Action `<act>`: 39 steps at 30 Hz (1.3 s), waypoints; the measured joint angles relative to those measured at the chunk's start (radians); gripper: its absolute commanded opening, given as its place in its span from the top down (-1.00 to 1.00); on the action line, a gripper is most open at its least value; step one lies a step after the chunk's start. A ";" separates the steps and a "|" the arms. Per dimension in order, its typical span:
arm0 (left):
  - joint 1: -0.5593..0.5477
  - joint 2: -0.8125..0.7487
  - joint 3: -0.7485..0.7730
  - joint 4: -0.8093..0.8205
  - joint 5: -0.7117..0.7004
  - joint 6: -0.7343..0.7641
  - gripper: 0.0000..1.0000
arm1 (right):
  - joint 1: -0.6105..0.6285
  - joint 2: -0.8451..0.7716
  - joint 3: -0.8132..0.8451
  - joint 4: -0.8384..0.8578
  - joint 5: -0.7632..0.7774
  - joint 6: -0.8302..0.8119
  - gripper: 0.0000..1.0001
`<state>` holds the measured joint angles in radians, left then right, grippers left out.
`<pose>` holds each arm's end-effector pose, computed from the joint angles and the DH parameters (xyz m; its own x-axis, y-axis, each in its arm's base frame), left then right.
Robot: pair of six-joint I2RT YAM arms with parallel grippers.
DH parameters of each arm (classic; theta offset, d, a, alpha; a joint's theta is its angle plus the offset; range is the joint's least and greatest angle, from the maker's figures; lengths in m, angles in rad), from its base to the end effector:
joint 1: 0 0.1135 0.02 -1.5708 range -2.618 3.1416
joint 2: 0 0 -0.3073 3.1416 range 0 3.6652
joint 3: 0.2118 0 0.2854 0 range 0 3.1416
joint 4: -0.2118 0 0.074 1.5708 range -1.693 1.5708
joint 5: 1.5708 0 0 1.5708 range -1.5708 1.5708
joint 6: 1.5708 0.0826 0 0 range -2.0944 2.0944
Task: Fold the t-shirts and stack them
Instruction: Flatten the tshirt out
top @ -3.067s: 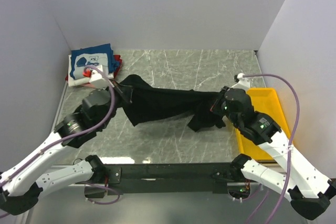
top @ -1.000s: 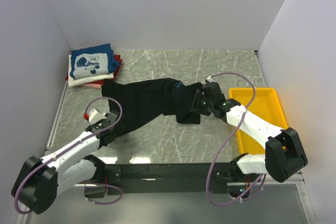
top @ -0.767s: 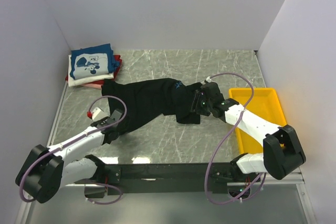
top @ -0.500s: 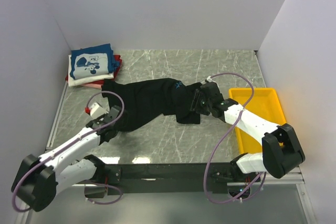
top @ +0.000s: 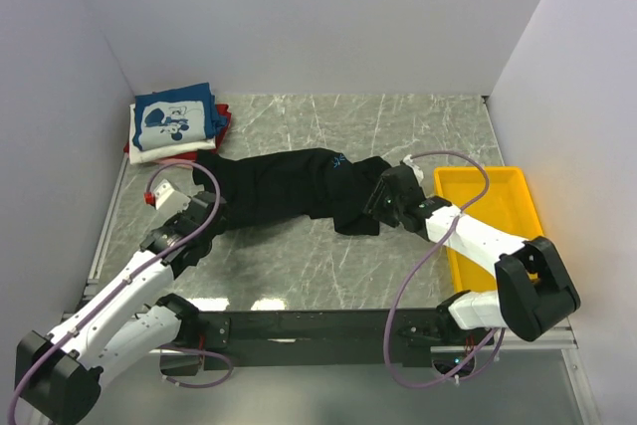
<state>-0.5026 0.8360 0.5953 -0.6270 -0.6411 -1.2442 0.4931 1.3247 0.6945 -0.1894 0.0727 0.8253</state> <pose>0.1902 -0.0482 0.2263 -0.2592 -0.7237 -0.6396 -0.6180 0.6331 -0.4660 0.2782 0.1427 0.1813 -0.7515 0.4281 -0.5020 0.1824 0.8661 0.4655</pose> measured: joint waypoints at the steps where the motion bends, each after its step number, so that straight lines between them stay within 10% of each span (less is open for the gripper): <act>1: 0.005 -0.004 0.000 -0.003 0.000 0.007 0.99 | -0.001 -0.006 -0.008 0.000 0.003 0.007 -0.04; 10: 0.038 -0.028 0.012 -0.006 0.012 0.060 0.99 | -0.023 0.014 -0.010 0.040 -0.005 0.055 0.12; 16: 0.050 -0.039 0.023 -0.007 0.016 0.086 0.99 | -0.023 0.080 -0.001 0.066 -0.047 0.073 1.00; 39: 0.209 -0.050 0.567 -0.063 -0.037 0.404 0.99 | -0.332 -0.297 0.502 -0.370 -0.030 -0.097 1.00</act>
<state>-0.2935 0.7864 1.1622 -0.6899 -0.6781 -0.8406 0.1616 1.0279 1.1961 -0.5594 0.0429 0.7280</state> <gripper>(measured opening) 0.012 0.010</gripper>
